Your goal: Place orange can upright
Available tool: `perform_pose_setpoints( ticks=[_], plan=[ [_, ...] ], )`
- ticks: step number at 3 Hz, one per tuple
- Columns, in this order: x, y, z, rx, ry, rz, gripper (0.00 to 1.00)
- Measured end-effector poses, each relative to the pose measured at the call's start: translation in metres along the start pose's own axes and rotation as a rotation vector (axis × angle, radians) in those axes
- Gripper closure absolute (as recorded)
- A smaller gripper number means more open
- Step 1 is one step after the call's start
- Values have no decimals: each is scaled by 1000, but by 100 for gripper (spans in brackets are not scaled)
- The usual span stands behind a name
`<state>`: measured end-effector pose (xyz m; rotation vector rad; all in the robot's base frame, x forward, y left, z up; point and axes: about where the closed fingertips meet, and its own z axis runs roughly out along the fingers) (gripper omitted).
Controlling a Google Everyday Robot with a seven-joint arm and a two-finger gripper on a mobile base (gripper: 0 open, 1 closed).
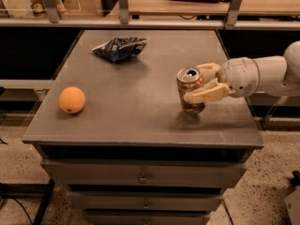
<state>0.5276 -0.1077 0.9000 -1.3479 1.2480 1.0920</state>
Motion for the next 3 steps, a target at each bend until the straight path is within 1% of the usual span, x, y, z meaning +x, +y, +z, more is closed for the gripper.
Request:
perform_pose_setpoints(
  ticks=[1, 2, 3],
  plan=[
    [4, 4, 3, 19, -23, -22, 60],
    [12, 5, 4, 27, -28, -14, 36],
    [21, 4, 6, 23, -42, 10, 13]
  ],
)
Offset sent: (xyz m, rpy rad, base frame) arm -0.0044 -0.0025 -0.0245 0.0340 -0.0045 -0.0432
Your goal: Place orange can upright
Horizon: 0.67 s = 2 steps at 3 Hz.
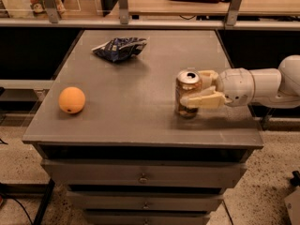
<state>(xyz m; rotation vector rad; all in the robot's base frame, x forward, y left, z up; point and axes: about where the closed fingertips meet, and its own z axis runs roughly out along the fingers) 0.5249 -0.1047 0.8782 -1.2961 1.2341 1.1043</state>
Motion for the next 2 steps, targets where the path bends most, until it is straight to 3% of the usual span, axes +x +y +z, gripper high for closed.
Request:
perform_pose_setpoints(
  ticks=[1, 2],
  plan=[
    [3, 0, -1, 1, -1, 10, 0],
    [8, 0, -7, 0, 46, 23, 0]
  ],
)
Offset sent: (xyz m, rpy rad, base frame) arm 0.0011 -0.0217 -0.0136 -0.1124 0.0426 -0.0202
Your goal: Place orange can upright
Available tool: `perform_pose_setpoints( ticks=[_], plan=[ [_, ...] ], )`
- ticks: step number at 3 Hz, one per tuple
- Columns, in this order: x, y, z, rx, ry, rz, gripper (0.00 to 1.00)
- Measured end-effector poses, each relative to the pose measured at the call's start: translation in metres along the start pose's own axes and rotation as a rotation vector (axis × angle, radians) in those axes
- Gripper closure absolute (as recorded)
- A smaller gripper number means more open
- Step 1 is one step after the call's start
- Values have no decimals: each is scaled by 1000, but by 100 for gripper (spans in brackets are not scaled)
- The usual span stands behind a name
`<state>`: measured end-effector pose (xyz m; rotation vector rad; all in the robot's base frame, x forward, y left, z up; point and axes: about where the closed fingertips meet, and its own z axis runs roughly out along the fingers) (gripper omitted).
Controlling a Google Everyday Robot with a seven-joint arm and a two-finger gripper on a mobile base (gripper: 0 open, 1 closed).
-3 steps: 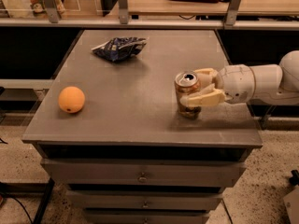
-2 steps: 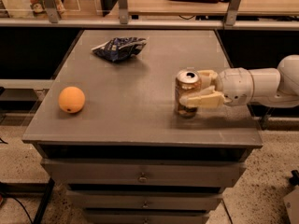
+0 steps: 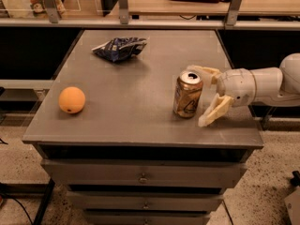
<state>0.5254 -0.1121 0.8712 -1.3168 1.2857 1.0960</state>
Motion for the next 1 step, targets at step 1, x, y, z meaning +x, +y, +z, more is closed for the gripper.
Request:
perform_pose_setpoints(
  ticks=[1],
  plan=[
    [1, 0, 0, 0, 3, 2, 0]
  ],
)
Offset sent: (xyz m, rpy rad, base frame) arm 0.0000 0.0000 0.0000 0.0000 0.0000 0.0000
